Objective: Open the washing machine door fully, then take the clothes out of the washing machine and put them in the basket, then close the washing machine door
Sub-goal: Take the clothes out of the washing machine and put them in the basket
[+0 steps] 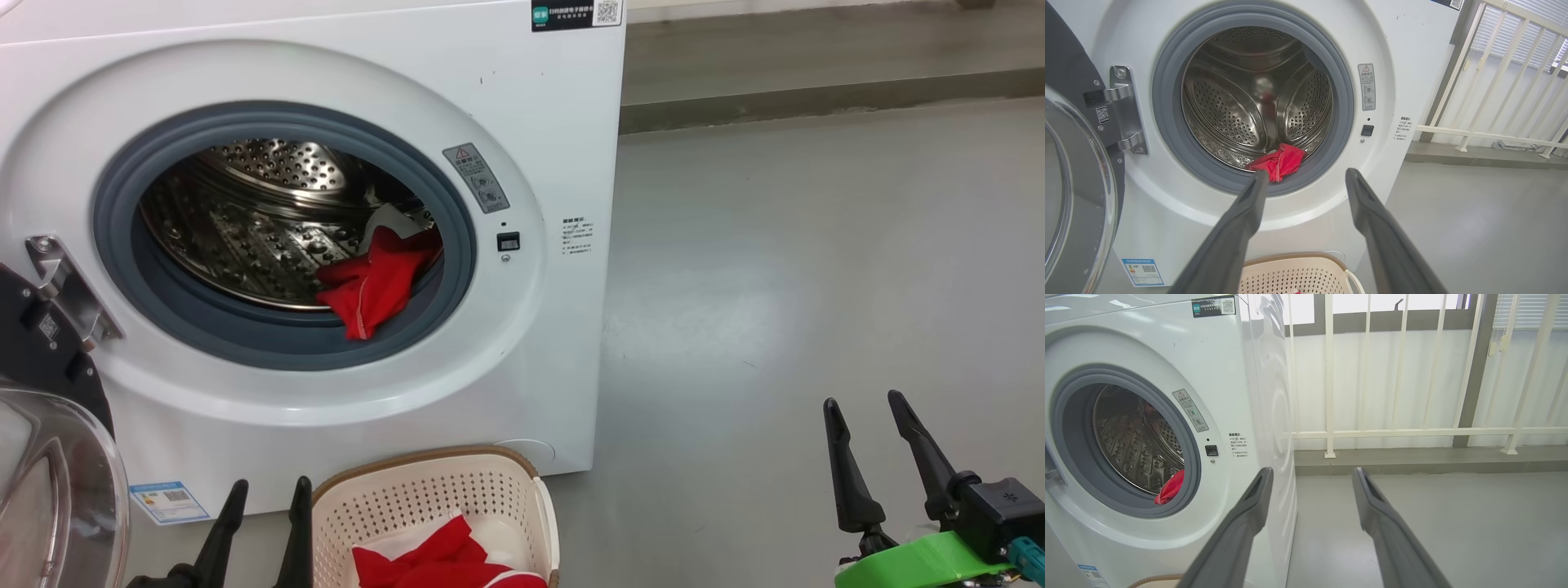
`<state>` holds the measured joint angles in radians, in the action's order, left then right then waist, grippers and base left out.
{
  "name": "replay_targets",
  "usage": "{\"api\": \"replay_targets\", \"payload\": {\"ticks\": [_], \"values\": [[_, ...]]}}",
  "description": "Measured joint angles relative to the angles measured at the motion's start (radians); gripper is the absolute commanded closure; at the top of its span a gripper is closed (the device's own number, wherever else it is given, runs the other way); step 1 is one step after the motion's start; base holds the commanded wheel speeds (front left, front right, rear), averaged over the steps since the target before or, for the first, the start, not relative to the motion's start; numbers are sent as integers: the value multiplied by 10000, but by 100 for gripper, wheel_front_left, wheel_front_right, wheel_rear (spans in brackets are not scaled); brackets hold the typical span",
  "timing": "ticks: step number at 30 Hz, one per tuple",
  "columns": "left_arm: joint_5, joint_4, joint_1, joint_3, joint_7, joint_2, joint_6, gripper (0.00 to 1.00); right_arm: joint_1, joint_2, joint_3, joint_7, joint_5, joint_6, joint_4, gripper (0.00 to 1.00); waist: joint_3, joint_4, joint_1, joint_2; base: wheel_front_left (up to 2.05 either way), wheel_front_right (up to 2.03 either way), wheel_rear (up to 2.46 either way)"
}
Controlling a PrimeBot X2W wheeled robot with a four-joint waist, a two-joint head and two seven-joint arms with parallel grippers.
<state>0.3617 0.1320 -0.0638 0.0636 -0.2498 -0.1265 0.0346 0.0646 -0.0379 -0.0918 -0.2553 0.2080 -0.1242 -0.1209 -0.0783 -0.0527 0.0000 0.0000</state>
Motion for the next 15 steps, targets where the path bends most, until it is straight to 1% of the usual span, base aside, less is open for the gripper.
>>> {"api": "replay_targets", "payload": {"ticks": [15], "values": [[0,119,2,48,0,0,10,0,138,2,38,0,2,0,8,0,-12,-69,0,0,0,0,0]]}}
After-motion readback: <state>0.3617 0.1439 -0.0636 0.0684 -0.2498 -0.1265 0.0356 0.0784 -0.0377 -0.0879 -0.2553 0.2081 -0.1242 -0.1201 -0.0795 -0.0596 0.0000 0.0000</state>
